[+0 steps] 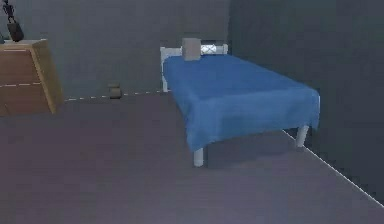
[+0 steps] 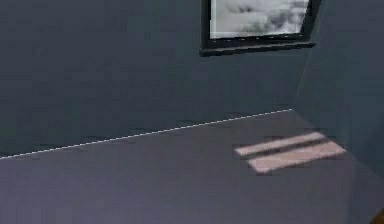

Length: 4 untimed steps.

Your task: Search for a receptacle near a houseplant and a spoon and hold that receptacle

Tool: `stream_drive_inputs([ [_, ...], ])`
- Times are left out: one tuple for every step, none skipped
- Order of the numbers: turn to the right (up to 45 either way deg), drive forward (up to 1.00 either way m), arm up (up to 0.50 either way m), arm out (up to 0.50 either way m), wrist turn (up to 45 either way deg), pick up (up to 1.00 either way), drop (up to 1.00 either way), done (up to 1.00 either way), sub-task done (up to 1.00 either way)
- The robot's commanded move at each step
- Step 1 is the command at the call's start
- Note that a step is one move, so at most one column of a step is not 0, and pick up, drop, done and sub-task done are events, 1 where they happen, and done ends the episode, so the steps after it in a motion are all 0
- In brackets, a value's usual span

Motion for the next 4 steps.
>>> stream_drive_inputs([
  [0.0, 0.25, 0.0, 0.0, 0.0, 0.0, 0.0, 0.0, 0.0],
  [-45.0, 0.0, 0.0, 0.0, 0.0, 0.0, 0.0, 0.0, 0.0],
  [-15.0, 0.0, 0.0, 0.0, 0.0, 0.0, 0.0, 0.0, 0.0],
  [0.0, 0.45, 0.0, 0.0, 0.0, 0.0, 0.0, 0.0, 0.0],
])
